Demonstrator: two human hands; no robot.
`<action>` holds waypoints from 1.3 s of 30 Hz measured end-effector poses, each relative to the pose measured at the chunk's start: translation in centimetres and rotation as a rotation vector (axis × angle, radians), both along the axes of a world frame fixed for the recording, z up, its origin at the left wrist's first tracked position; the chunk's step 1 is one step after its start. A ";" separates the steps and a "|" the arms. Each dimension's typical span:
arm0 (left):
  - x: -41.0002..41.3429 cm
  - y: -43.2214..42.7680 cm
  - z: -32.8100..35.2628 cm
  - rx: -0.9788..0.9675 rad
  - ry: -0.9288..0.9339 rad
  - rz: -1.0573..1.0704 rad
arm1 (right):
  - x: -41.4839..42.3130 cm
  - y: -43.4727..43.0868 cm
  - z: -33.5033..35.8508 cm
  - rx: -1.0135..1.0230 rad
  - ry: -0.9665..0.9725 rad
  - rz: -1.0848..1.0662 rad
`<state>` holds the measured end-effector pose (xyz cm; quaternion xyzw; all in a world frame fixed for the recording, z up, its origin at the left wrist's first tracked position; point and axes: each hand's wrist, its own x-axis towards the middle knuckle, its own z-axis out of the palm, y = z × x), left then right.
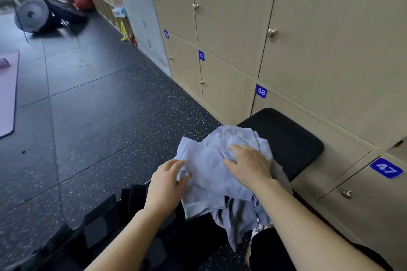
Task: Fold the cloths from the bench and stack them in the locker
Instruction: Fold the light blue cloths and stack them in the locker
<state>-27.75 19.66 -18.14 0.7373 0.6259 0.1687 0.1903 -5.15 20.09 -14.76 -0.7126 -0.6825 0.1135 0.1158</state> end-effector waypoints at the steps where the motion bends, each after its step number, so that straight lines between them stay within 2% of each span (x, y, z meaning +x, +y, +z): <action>1: -0.3 0.1 -0.2 0.002 -0.002 0.020 | -0.3 0.4 -0.3 -0.005 0.008 -0.004; 7: -0.8 1.7 -0.7 -0.042 -0.018 0.057 | -1.2 1.9 -1.6 -0.044 0.038 0.019; 12: 0.2 2.2 -0.8 -0.066 -0.028 0.063 | -1.8 3.4 -2.1 -0.163 -0.028 0.029; 16: 0.6 1.9 -0.9 -0.080 -0.039 0.072 | -2.3 4.1 -1.7 -0.240 0.021 0.020; 20: 0.9 1.2 -0.4 -0.088 -0.012 0.050 | -2.5 3.7 -0.5 -0.225 0.141 0.005; 25: 1.6 0.3 1.1 -0.053 -0.042 0.029 | -1.8 2.3 2.1 -0.113 0.626 -0.173; 28: 2.8 -0.7 3.0 -0.039 -0.221 0.115 | -1.0 0.6 4.9 -0.017 0.905 -0.235; 32: 4.5 -2.3 6.2 -0.178 -0.636 0.238 | 0.2 -1.9 8.2 0.071 1.115 -0.300; 35: 5.7 -3.7 8.7 -0.300 -0.899 0.206 | 1.2 -3.9 10.3 0.084 1.285 -0.322; 39: 7.1 -4.9 12.5 -0.249 -1.092 0.101 | 2.4 -6.7 13.1 0.101 1.419 -0.244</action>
